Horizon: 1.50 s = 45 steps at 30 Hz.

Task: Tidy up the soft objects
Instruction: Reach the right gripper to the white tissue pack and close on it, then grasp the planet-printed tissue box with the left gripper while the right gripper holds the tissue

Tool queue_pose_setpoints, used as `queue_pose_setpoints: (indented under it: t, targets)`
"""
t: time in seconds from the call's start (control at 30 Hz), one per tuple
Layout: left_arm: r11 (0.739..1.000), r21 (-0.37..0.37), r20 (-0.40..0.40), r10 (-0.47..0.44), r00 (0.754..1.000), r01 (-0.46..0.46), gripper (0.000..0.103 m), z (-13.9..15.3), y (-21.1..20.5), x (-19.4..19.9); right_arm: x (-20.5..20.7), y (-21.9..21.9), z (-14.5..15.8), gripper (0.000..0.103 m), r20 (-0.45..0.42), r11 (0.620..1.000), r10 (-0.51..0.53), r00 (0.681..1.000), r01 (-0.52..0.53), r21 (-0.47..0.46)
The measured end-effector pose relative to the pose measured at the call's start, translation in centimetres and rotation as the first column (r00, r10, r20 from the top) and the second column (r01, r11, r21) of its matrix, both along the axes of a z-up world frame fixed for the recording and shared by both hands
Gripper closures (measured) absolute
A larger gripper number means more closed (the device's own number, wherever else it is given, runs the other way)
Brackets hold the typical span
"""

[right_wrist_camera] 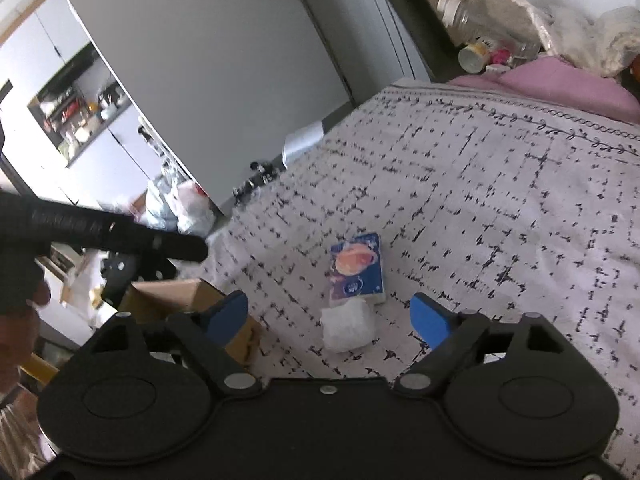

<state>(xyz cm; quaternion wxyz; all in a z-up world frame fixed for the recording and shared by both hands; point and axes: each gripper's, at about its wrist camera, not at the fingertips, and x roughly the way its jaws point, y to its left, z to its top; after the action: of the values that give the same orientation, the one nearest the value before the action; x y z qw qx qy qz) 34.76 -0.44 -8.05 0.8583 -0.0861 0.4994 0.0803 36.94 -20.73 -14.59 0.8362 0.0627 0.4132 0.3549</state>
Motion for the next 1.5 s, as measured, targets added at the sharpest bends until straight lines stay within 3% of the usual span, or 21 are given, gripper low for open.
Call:
queue_pose_setpoints:
  t: [0.43, 0.57, 0.7, 1.03, 1.5]
  targets:
    - [0.989, -0.141, -0.058, 0.025, 0.998, -0.033, 0.030, -4.3, 0.9, 4.1, 0.1, 3.7, -4.1, 0.032, 0.073, 0.990, 0.094, 0.993, -0.086, -0.114]
    - [0.983, -0.180, -0.067, 0.014, 0.998, -0.026, 0.030, -5.4, 0.6, 4.8, 0.5, 4.0, -5.3, 0.044, 0.043, 0.987, 0.105, 0.993, -0.099, -0.124]
    - [0.983, -0.182, -0.076, -0.015, 0.997, 0.001, 0.030, -6.5, -0.3, 5.6, 1.1, 3.8, -6.2, 0.062, 0.017, 0.987, 0.093, 0.995, -0.090, -0.132]
    - [0.984, -0.175, -0.118, -0.046, 0.992, 0.025, 0.030, -9.1, -2.9, 7.6, 3.0, -0.5, -6.2, 0.064, -0.038, 0.994, -0.066, 0.997, 0.063, -0.086]
    - [0.998, -0.045, -0.145, 0.035, 0.989, -0.042, 0.031, -12.1, -5.3, 10.0, 4.9, -5.2, -6.2, 0.064, -0.076, 0.966, -0.257, 0.963, 0.254, -0.046]
